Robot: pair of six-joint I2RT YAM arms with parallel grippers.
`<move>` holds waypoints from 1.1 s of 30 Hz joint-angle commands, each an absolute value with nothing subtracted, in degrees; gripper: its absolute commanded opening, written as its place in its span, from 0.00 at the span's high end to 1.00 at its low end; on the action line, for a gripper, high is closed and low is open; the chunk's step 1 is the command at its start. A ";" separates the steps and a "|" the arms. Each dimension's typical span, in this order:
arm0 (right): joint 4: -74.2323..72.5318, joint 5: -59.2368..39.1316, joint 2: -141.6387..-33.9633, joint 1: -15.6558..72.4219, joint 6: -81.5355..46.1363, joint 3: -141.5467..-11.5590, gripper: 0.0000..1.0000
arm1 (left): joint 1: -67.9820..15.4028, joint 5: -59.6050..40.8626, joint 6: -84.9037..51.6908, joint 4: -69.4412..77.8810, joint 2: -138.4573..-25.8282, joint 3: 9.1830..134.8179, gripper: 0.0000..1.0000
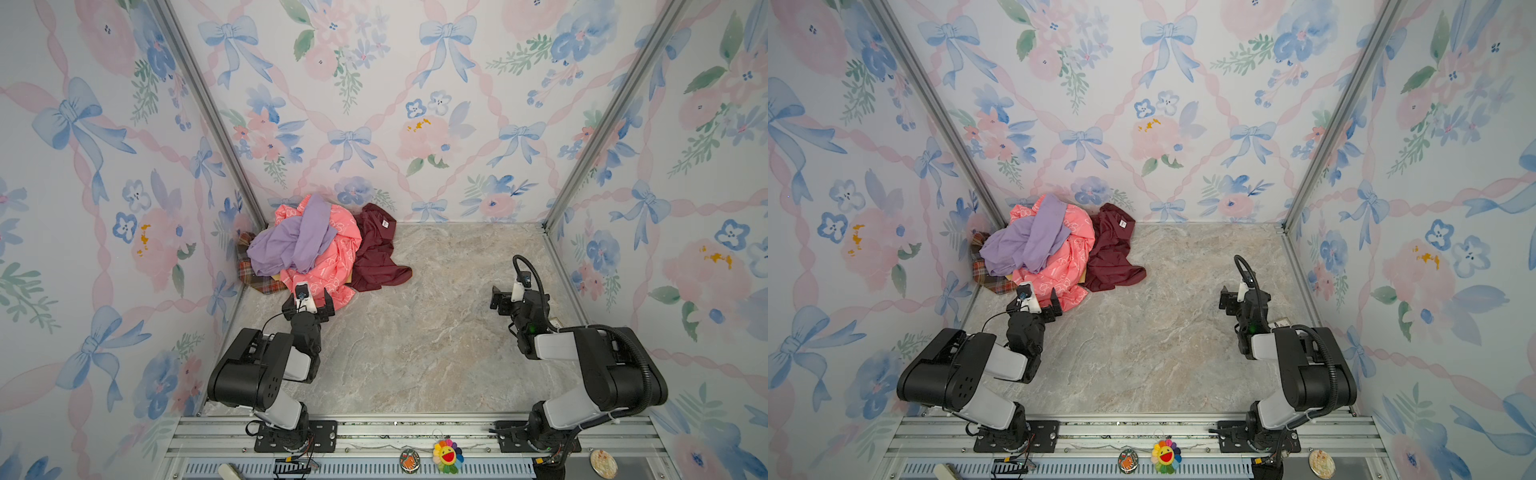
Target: Pick out a specific cloth from the pile
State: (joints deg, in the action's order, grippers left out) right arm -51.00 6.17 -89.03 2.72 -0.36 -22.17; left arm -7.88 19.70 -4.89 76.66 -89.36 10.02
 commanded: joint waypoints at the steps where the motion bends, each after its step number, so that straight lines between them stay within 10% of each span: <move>1: -51.05 5.54 -88.59 2.70 0.00 -22.85 0.03 | -7.31 14.93 -3.07 77.18 -89.10 10.92 0.02; 33: -53.73 9.33 -88.24 5.19 2.02 -21.21 0.03 | -9.37 17.53 -1.63 78.51 -88.48 9.83 0.02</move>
State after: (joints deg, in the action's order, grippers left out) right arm -51.48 7.57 -89.03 4.21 0.73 -22.04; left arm -9.04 16.53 -2.96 76.71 -89.32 10.44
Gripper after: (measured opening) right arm 0.970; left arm 0.979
